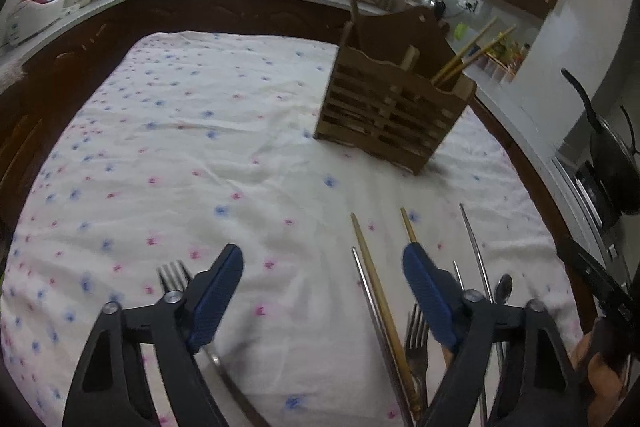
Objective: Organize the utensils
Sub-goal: 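Move both tools back toward the remaining forks, spoon and chopsticks, then grasp a thin metal chopstick with the right tool while the left tool grasps a wooden chopstick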
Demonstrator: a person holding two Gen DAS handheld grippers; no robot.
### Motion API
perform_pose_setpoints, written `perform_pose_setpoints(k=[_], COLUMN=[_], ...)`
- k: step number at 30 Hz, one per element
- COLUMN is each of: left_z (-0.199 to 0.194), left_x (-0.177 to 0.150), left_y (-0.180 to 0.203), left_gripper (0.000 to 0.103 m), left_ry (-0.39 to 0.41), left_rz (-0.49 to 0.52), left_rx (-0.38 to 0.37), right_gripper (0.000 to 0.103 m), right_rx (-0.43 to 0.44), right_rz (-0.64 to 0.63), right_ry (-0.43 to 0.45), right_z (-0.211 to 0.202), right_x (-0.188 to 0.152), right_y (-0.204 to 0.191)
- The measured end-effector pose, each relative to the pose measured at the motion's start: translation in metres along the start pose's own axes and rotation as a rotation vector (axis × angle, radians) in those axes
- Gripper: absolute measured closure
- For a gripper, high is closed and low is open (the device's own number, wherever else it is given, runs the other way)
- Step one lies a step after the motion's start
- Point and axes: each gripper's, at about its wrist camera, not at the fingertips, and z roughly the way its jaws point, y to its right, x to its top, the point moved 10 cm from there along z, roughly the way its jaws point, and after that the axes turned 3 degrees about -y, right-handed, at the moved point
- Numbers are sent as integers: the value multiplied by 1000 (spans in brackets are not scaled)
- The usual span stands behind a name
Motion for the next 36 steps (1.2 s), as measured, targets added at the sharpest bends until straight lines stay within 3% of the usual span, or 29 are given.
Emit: perform_pose_setpoints(k=[3,9,18,20,24,26,28,32,36], left_z=[13,42,96,110,121,125,127,130,131], left_x=[3,15,21,18,18,17,16,13,13], left_y=[5,12,26,28,32,36,39,45,49], left_gripper=[33,48,63,71,77,92,93,95,95], left_ry=[-29,-80,-193,-224,-230,-241,-245,-244,-238], left_rz=[11,31,88,96,116,121,136,169,199], left_rx=[-16,-48,-38,-38,-25,-30,-30,-24,-13], right_gripper=[38,52,61,64,65,66,66,79,94], right_rx=[-3,-19,-63,-75,-98,-114,-128,-180,-166], right_rz=[0,-17,-19,-13,-19,-42,-61,-124,-146], right_ry=[-36,-121,-230,-251,-287,-285,-287,-279,-274], right_z=[13,46,90,98,109,112,113,115,116], right_x=[-1,2,0,-2,-6,-6,-6,-8,-9], right_y=[2,4,12,15,18,18,16,14,8])
